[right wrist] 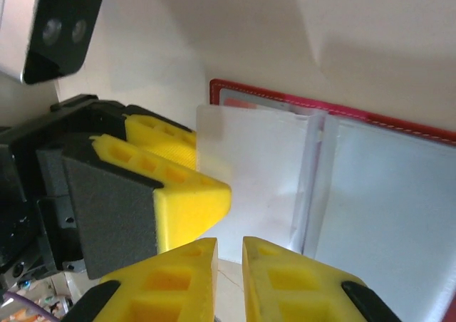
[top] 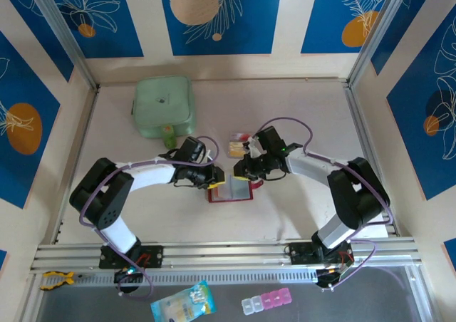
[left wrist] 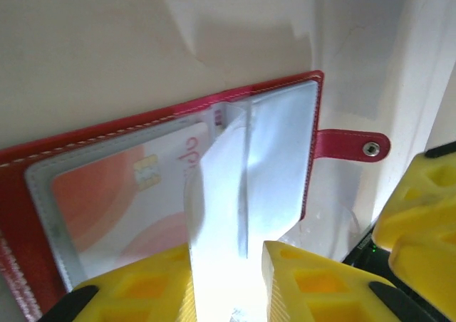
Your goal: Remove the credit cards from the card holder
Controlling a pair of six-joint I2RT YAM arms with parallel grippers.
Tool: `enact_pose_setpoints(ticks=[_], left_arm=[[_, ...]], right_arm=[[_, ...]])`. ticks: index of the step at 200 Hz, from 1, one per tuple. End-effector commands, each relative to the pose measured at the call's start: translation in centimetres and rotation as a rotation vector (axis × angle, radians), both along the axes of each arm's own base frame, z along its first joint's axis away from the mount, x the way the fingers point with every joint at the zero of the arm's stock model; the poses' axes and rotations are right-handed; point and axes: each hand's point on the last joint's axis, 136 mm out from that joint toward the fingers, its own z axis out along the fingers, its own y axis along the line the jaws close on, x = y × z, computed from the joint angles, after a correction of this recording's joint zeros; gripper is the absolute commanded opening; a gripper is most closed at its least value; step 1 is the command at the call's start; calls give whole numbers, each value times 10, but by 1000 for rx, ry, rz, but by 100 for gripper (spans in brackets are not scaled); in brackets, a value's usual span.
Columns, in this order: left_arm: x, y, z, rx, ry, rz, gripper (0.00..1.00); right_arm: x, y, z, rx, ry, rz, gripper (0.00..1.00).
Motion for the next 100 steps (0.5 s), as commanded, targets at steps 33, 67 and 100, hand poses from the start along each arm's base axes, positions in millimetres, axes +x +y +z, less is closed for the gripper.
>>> enact_pose_setpoints(ticks=[33, 67, 100], left_arm=[[-1, -25, 28, -47, -20, -51, 36], [-1, -37, 29, -49, -22, -70, 38], [-1, -50, 29, -53, -23, -92, 39]], right_arm=[[-5, -33, 0, -46, 18, -64, 18], [-2, -48, 5, -54, 2, -96, 18], [-1, -63, 12, -56, -14, -130, 19]])
